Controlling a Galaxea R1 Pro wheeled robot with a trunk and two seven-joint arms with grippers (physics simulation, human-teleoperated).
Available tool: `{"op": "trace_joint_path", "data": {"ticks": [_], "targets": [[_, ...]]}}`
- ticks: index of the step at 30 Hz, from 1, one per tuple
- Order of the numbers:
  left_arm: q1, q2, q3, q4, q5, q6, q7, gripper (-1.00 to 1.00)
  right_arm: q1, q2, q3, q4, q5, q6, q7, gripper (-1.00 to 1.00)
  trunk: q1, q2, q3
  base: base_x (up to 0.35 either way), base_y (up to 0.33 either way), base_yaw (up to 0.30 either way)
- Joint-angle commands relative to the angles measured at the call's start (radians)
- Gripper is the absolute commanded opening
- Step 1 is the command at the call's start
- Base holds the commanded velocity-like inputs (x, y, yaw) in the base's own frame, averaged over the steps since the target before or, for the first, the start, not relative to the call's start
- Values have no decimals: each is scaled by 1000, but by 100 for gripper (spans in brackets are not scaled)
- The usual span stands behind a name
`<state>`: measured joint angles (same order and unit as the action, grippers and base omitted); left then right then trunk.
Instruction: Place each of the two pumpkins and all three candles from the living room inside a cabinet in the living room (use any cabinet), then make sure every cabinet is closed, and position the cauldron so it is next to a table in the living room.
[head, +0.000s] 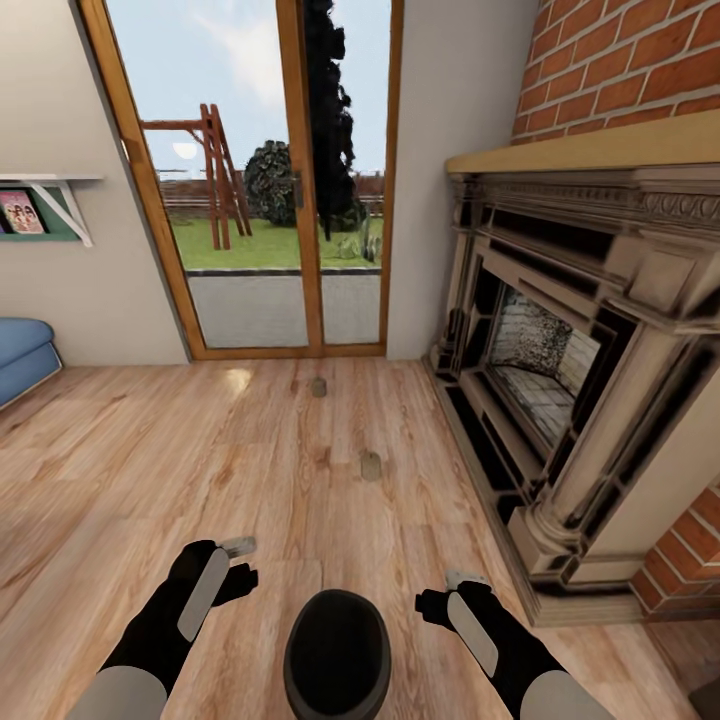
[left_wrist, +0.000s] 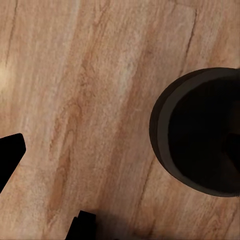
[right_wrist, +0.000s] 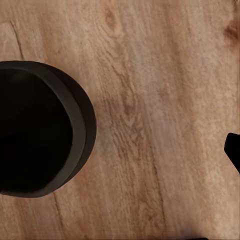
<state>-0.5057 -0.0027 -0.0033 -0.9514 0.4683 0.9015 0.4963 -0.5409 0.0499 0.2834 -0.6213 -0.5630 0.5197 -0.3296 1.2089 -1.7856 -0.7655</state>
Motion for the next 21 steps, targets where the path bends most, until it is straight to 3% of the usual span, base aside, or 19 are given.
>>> {"op": "trace_joint_path", "data": {"ticks": [1, 13, 21], "targets": [[0, 0, -1, -1, 10, 2, 10, 100, -1, -1, 5, -2, -10, 2, -10, 100, 0, 0, -1, 113, -119, 0], [0, -1, -4, 12, 12, -1, 9, 100, -1, 0, 6, -2, -11, 0, -8, 100, 0, 0, -1, 71, -23, 0], [0, -2, -2, 17, 19, -26, 8, 100, -1, 11, 35, -1, -11, 3, 74, 100, 0, 0, -1, 21, 0, 0]]}}
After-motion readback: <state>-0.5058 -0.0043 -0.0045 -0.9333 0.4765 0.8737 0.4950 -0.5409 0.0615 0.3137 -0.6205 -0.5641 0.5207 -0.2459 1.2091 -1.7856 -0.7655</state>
